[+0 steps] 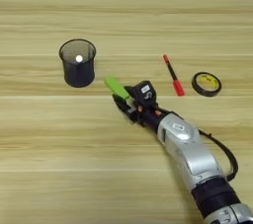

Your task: Move the objects on the table

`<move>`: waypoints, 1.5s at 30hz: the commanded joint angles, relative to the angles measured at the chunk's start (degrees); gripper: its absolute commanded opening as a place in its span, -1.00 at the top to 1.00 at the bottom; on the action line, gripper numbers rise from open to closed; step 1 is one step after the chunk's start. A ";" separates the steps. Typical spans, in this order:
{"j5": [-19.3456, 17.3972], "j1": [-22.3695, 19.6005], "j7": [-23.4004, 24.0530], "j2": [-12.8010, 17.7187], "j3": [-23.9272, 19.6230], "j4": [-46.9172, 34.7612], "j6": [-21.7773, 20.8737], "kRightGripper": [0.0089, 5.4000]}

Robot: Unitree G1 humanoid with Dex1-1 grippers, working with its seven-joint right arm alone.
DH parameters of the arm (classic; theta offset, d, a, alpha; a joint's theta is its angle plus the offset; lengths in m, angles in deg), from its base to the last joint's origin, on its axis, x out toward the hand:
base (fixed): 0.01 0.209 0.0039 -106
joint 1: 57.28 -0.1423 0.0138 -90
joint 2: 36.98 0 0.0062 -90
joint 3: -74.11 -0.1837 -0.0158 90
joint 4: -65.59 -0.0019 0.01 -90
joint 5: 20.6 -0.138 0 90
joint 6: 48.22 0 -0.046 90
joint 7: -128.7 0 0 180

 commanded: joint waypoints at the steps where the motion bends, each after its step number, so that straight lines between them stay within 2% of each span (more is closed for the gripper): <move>1: 0.25 -3.27 1.26 -0.22 -0.45 -0.71 -0.89 0.34; 5: 0.47 -3.53 1.68 -0.26 -0.66 -0.39 -0.98 0.48; 29: 1.20 -7.86 11.94 1.23 -8.08 6.52 -2.38 0.48; 45: 1.36 -8.68 13.28 1.44 -8.49 9.16 -2.48 0.48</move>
